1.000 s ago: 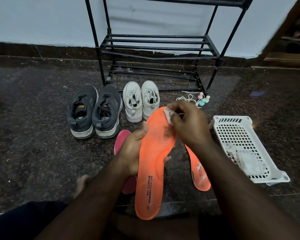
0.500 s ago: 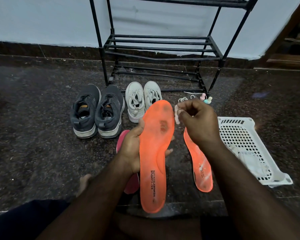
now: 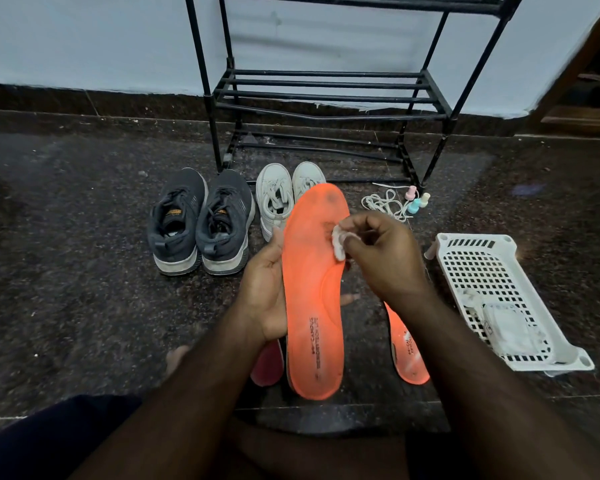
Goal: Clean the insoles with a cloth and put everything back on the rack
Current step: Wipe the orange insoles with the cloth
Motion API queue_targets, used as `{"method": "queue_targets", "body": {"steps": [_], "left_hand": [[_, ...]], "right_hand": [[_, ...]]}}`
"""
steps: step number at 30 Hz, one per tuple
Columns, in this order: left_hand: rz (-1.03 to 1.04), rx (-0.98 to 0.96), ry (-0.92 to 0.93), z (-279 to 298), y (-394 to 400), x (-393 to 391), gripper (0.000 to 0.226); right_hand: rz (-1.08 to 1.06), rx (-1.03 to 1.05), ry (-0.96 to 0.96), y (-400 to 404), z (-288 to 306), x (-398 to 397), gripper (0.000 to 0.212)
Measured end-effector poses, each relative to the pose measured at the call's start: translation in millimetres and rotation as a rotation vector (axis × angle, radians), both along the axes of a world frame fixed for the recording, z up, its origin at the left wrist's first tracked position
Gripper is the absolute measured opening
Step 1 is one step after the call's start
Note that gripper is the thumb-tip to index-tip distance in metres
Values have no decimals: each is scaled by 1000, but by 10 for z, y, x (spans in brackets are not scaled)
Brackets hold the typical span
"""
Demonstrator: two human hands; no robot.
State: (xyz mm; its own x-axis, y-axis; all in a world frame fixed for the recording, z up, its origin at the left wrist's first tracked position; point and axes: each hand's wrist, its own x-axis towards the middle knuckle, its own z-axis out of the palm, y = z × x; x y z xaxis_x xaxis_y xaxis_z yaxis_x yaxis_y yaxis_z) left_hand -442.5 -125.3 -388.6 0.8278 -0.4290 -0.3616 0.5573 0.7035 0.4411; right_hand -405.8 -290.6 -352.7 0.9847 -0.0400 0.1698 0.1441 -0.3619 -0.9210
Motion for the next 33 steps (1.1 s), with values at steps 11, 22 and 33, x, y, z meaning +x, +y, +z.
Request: {"method": "queue_targets", "body": {"steps": [11, 22, 33], "left_hand": [[-75, -8, -16, -190, -132, -37, 65], [-40, 124, -28, -219, -202, 150, 60], [-24, 73, 48, -220, -153, 145, 65]], "right_hand": [[21, -484, -125, 120, -74, -52, 19], [9, -487, -217, 171, -99, -61, 13], [12, -470, -134, 159, -83, -100, 13]]}}
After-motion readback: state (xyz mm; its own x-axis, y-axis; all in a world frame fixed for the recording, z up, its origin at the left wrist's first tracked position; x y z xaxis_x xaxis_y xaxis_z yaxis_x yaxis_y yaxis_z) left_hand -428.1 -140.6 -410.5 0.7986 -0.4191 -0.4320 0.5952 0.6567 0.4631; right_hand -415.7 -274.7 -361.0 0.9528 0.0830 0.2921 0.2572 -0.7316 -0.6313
